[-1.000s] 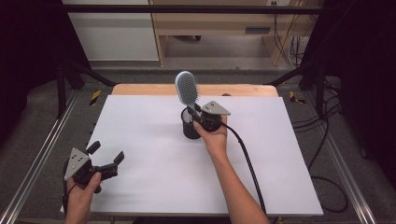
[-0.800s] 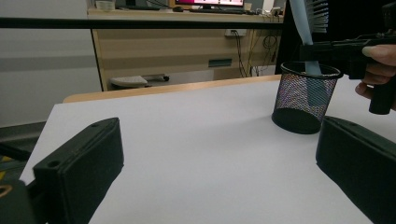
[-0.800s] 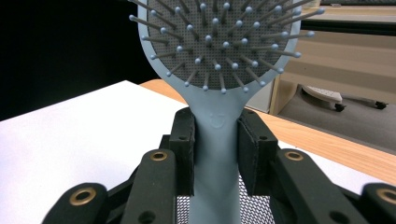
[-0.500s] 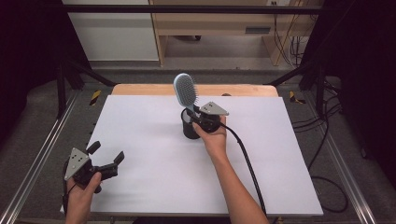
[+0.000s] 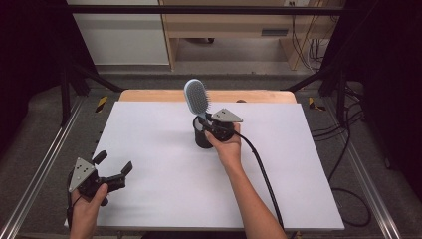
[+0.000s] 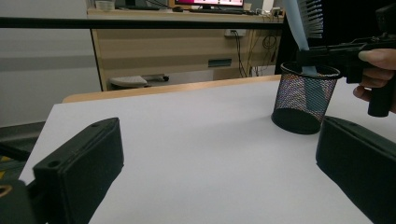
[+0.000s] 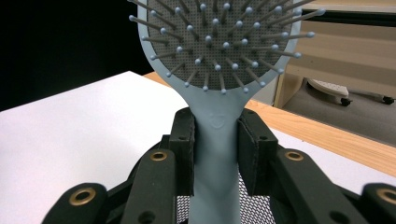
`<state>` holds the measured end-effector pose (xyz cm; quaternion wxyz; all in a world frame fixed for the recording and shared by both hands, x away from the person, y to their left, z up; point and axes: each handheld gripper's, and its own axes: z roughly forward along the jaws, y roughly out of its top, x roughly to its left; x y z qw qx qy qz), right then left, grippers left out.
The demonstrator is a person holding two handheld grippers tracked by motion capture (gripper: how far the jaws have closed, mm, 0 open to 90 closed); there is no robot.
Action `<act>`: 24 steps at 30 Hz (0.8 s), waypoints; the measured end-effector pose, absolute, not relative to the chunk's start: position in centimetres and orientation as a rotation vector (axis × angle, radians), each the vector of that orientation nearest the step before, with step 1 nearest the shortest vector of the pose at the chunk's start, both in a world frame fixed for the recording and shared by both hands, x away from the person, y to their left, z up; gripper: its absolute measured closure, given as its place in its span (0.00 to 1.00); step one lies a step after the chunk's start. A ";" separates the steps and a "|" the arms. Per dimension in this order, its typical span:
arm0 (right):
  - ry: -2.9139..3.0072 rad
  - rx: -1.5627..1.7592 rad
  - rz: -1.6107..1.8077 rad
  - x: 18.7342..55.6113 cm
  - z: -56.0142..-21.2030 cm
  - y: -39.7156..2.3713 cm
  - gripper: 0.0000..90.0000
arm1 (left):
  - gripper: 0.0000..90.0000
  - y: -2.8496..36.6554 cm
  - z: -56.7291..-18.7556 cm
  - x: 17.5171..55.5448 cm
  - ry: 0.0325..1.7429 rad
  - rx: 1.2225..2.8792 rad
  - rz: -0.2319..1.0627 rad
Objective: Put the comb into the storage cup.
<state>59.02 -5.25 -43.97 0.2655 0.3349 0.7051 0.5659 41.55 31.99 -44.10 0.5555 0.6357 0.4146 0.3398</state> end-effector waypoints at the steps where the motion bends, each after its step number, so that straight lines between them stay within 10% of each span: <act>1: 1.906 0.905 1.528 59.0 -44.0 -5.2 0.77 | 0.01 32.0 -44.1 41.5 0.979 1.501 0.803; 24: 1.939 0.896 1.499 59.1 -44.1 -5.1 0.77 | 0.01 32.0 -44.1 41.6 0.978 1.504 0.801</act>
